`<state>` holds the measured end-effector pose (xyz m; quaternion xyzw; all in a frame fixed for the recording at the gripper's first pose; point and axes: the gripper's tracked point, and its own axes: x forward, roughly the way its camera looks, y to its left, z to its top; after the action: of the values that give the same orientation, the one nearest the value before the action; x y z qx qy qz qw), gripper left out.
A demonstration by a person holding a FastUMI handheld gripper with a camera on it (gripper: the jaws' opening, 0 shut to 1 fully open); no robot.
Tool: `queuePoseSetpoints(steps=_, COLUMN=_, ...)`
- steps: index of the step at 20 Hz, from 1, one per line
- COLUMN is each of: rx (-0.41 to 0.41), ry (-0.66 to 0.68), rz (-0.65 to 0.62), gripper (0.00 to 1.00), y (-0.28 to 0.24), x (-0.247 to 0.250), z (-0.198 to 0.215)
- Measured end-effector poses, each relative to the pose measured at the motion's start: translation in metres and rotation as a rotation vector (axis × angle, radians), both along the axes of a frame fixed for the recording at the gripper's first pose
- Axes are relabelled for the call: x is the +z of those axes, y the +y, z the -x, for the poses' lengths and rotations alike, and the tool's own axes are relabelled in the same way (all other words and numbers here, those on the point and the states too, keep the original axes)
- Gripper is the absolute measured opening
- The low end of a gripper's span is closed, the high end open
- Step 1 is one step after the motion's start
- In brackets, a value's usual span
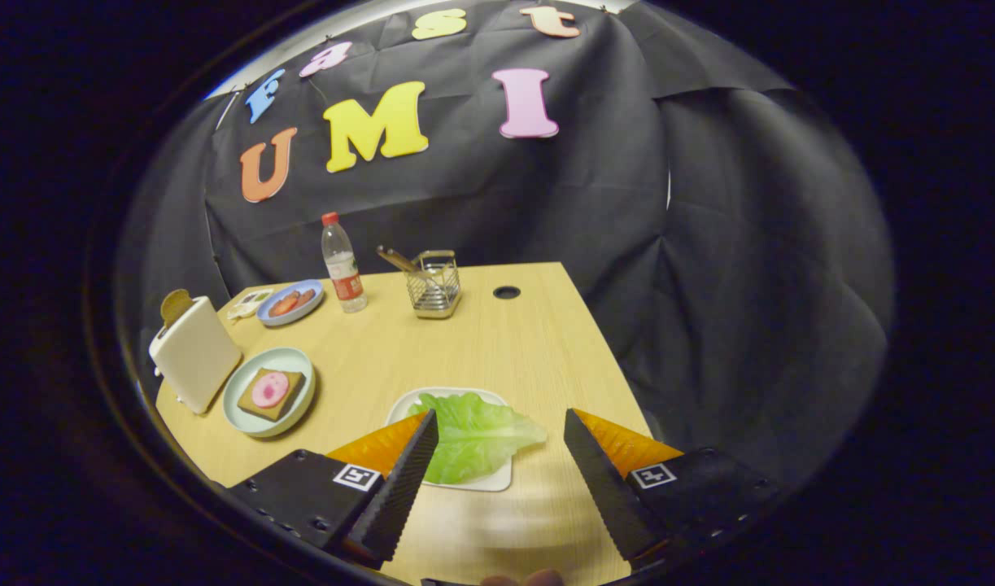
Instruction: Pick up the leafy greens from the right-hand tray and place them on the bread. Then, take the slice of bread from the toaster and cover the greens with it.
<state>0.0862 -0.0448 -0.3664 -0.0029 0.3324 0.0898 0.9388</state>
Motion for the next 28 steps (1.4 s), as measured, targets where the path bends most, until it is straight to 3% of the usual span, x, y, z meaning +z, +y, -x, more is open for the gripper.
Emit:
queuePoseSetpoints(steps=9, rx=-0.006, ry=0.114, rz=0.009, gripper=0.96, y=-0.004, x=-0.078, z=-0.033)
queuePoseSetpoints(steps=13, rx=0.004, ry=0.127, rz=0.018, gripper=0.92, y=0.001, x=-0.086, z=-0.035)
queuePoseSetpoints(steps=19, rx=-0.008, ry=0.093, rz=0.049, gripper=0.51, y=0.000, x=-0.080, z=-0.042)
queuePoseSetpoints(steps=23, rx=-0.019, ry=0.074, rz=0.072, gripper=0.11, y=-0.004, x=-0.075, z=-0.045)
queuePoseSetpoints(steps=25, rx=-0.015, ry=0.081, rz=0.070, gripper=0.10, y=-0.004, x=-0.073, z=-0.043)
queuePoseSetpoints(steps=26, rx=-0.010, ry=0.086, rz=0.063, gripper=0.02, y=-0.001, x=-0.072, z=-0.045)
queuePoseSetpoints(steps=28, rx=-0.035, ry=0.103, rz=0.058, gripper=0.01, y=-0.004, x=-0.066, z=-0.042)
